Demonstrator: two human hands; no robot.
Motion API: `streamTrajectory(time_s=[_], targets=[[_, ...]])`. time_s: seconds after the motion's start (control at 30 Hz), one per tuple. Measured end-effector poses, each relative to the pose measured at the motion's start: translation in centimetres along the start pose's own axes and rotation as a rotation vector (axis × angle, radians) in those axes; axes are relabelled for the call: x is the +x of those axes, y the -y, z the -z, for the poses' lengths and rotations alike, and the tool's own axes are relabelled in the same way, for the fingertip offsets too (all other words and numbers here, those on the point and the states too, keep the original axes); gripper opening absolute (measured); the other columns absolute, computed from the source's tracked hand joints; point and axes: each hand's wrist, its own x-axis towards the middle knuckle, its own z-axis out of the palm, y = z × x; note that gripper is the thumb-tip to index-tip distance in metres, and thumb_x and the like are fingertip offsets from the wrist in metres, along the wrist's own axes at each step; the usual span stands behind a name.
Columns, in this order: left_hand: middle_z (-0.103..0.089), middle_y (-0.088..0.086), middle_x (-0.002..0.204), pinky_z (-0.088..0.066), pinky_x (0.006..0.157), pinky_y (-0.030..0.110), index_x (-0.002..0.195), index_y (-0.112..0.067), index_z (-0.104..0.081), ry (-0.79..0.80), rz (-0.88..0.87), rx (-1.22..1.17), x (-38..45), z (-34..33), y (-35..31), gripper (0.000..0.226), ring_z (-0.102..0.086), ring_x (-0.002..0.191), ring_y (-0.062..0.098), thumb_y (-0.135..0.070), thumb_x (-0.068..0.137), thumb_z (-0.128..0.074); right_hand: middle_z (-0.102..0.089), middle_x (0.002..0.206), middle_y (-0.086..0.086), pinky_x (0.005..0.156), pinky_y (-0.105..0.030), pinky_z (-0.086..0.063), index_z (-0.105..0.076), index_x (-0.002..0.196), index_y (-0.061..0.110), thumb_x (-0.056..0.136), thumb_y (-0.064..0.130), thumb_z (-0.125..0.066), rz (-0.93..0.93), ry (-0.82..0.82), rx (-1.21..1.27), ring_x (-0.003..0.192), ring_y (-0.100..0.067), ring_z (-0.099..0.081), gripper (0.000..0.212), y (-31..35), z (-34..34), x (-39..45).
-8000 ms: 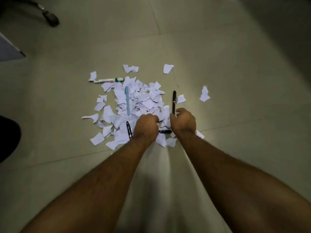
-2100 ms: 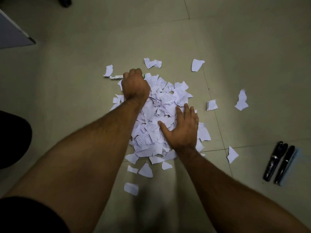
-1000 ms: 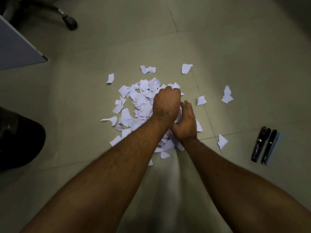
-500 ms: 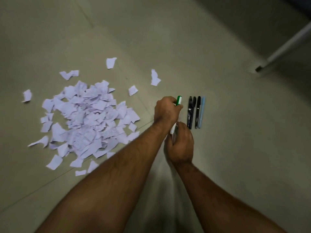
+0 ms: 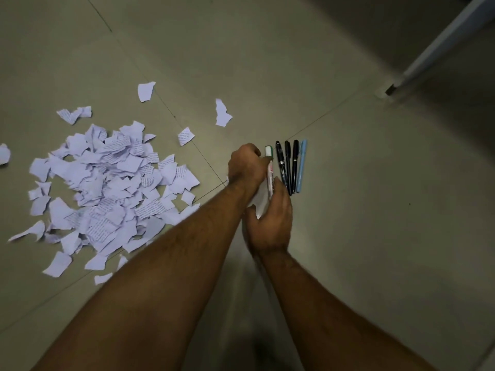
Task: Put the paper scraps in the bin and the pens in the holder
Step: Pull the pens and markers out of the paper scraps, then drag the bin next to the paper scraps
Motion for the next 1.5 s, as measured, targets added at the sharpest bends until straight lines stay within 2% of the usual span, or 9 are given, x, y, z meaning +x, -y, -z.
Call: streamTrajectory(time_s=[0.1,0.23,0.47,0.77,1.07,1.2,1.3,1.4,1.5], targets=[[-0.070,0.006,0.109,-0.052,0.084,0.029,0.105,-0.016,-0.070,0.008,-0.032,-0.011,0.0,1.5,1.2,0.024,-0.065,0.098,0.025,-0.025,0.084,-0.065,-0.048,0.146,-0.010,0.112,-0.045,-0.038,-0.041,0.145,0.009,0.081,0.026,-0.062,0.093,-0.053,-0.038,0.136,-0.026,-0.043,0.070,1.1,-0.3,0.0],[-0.072,0.007,0.106,-0.052,0.084,0.030,0.105,-0.014,-0.071,-0.025,-0.074,-0.004,0.0,4.8,3.4,0.021,-0.066,0.096,0.024,-0.021,0.087,-0.063,-0.054,0.141,-0.008,0.110,-0.043,-0.041,-0.047,0.142,0.009,0.086,0.026,-0.058,0.174,0.056,0.006,0.131,-0.025,-0.049,0.059,3.1,-1.5,0.3],[-0.071,0.004,0.098,-0.051,0.082,0.029,0.111,-0.022,-0.064,-0.246,0.117,-0.054,-1.8,12.3,10.1,0.027,-0.064,0.093,0.022,-0.027,0.084,-0.060,-0.063,0.129,-0.007,0.101,-0.037,-0.047,-0.057,0.131,0.010,0.084,0.028,-0.054,0.319,0.247,0.101,0.118,-0.026,-0.059,0.051,7.7,-6.4,-1.1],[-0.072,0.006,0.094,-0.037,0.067,0.021,0.089,-0.013,-0.067,-0.825,0.517,-0.307,-9.8,23.0,19.9,0.011,-0.065,0.088,0.026,-0.022,0.085,-0.063,-0.051,0.144,-0.016,0.109,-0.049,-0.039,-0.048,0.141,0.007,0.081,0.040,-0.049,0.620,0.591,0.002,0.135,-0.034,-0.045,0.068,16.2,-13.3,-8.3],[-0.060,0.000,0.076,-0.044,0.074,0.029,0.112,-0.009,-0.052,-1.385,0.560,-0.211,-19.2,37.2,26.1,0.033,-0.063,0.082,0.028,-0.022,0.083,-0.063,-0.057,0.135,-0.008,0.100,-0.032,-0.041,-0.049,0.138,0.009,0.079,0.027,-0.056,0.667,0.847,0.211,0.124,-0.025,-0.053,0.062,25.3,-14.9,-15.6],[-0.070,0.004,0.085,-0.051,0.079,0.035,0.139,-0.018,-0.038,-1.409,0.558,-0.110,-20.6,40.5,26.7,0.059,-0.066,0.083,0.028,-0.025,0.084,-0.060,-0.053,0.139,-0.004,0.099,-0.034,-0.044,-0.046,0.142,0.017,0.085,0.022,-0.063,0.643,0.892,0.204,0.121,-0.022,-0.055,0.060,27.3,-15.2,-16.9],[-0.069,0.013,0.113,-0.049,0.091,0.037,0.153,-0.024,-0.018,-1.416,0.710,-0.162,-21.9,43.7,27.1,0.077,-0.065,0.103,0.032,-0.028,0.089,-0.061,-0.050,0.142,-0.002,0.104,-0.037,-0.045,-0.046,0.142,0.020,0.084,0.023,-0.064,0.665,0.945,0.228,0.126,-0.020,-0.052,0.060,29.4,-15.4,-18.3],[-0.053,0.018,0.138,-0.045,0.100,0.042,0.155,-0.024,-0.014,-1.314,0.885,-0.233,-22.8,45.8,27.6,0.076,-0.055,0.122,0.037,-0.028,0.093,-0.059,-0.049,0.142,-0.001,0.102,-0.034,-0.045,-0.047,0.141,0.022,0.085,0.023,-0.064,0.682,0.973,0.228,0.126,-0.019,-0.051,0.058,30.5,-15.7,-18.9],[-0.049,0.018,0.140,-0.046,0.098,0.043,0.150,-0.023,-0.022,-1.249,0.965,-0.221,-22.7,46.6,27.8,0.060,-0.053,0.124,0.036,-0.024,0.097,-0.051,-0.050,0.141,0.001,0.100,-0.034,-0.046,-0.048,0.139,0.024,0.086,0.024,-0.064,0.684,0.984,0.225,0.124,-0.018,-0.052,0.056,30.4,-15.7,-19.0]])
